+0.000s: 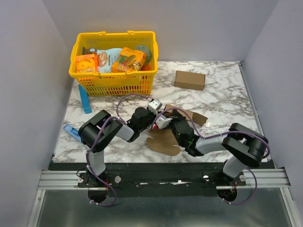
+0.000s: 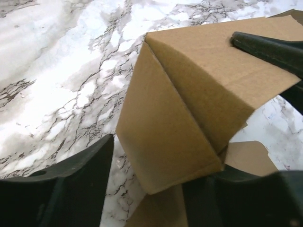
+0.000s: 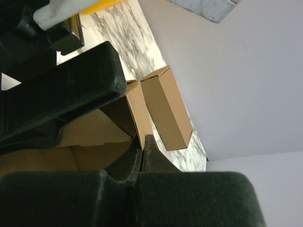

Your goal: Fold the paper box

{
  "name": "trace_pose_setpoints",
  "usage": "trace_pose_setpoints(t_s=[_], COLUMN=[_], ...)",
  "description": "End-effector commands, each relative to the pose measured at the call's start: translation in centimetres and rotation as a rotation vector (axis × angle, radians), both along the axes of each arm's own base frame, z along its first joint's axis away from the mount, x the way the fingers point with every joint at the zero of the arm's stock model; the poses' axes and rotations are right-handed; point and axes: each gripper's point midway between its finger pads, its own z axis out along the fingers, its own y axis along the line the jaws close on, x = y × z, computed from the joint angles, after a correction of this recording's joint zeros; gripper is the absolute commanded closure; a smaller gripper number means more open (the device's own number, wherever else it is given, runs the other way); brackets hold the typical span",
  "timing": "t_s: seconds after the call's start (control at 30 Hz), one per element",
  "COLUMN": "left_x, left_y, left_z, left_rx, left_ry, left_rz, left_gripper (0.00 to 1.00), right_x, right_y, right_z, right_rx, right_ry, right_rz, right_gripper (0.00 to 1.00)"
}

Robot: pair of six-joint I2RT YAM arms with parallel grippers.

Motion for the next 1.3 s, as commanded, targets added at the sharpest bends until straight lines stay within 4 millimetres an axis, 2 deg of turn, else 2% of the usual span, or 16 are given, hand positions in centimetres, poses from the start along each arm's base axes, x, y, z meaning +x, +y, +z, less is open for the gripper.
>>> trace_pose_setpoints(t_s=[0.0, 0.03, 0.13, 0.3, 0.43, 0.63, 0.7, 0.73, 0.77, 0.8, 0.83, 1.0, 1.03, 1.13, 1.17, 1.27], left_x=[1.9, 2.0, 2.0, 2.3, 2.2, 2.5, 2.6, 2.6, 2.8, 2.8, 2.9, 2.8, 2.6, 2.3, 2.2, 1.9], left_y=[0.3, 0.3, 0.4, 1.2, 1.8, 3.5, 4.1, 4.4, 4.9, 5.1, 5.3, 5.7, 5.9, 6.1, 6.0, 5.9], left_z=[1.9, 1.7, 1.4, 0.5, 0.3, 0.5, 0.3, 0.4, 0.3, 0.2, 0.2, -0.4, -0.6, -0.5, -0.6, -0.8], left_rx=[-0.031, -0.027, -0.005, 0.06, 0.087, 0.132, 0.145, 0.15, 0.162, 0.167, 0.171, 0.194, 0.204, 0.196, 0.195, 0.191], left_ry=[-0.09, -0.089, -0.092, -0.11, -0.125, -0.148, -0.151, -0.152, -0.152, -0.151, -0.15, -0.125, -0.124, -0.123, -0.119, -0.108], left_rz=[0.072, 0.078, 0.09, 0.163, 0.199, 0.299, 0.333, 0.349, 0.386, 0.401, 0.413, 0.47, 0.478, 0.491, 0.489, 0.485], left_gripper=[0.45, 0.52, 0.6, 0.74, 0.85, 0.85, 0.86, 0.85, 0.86, 0.86, 0.86, 0.86, 0.85, 0.86, 0.85, 0.85], right_x=[-0.6, -0.6, -0.6, -0.6, -0.8, -2.1, -2.9, -3.4, -3.7, -4.3, -4.3, -4.9, -4.5, -3.5, -3.1, -1.6], right_y=[1.0, 1.0, 0.9, 0.4, -0.3, -1.2, -1.0, -1.1, -1.1, -1.4, -1.5, -1.8, -2.4, -2.0, -1.3, 0.0], right_z=[-1.5, -1.5, -1.2, -0.8, 0.2, 3.6, 3.6, 5.2, 5.5, 4.8, 6.4, 7.5, 8.0, 9.1, 10.1, 9.9], right_rx=[0.05, 0.052, 0.076, 0.131, 0.195, 0.357, 0.406, 0.463, 0.49, 0.516, 0.574, 0.745, 0.783, 0.898, 0.936, 0.996], right_ry=[0.071, 0.072, 0.071, 0.068, 0.057, 0.114, 0.205, 0.214, 0.242, 0.31, 0.311, 0.369, 0.355, 0.36, 0.357, 0.365], right_rz=[0.04, 0.038, 0.026, -0.001, -0.033, -0.032, -0.023, -0.012, -0.01, -0.036, -0.046, -0.099, -0.153, -0.242, -0.239, -0.278], right_gripper=[0.99, 0.99, 0.99, 0.87, 0.7, 0.48, 0.41, 0.39, 0.38, 0.37, 0.37, 0.37, 0.37, 0.38, 0.39, 0.41])
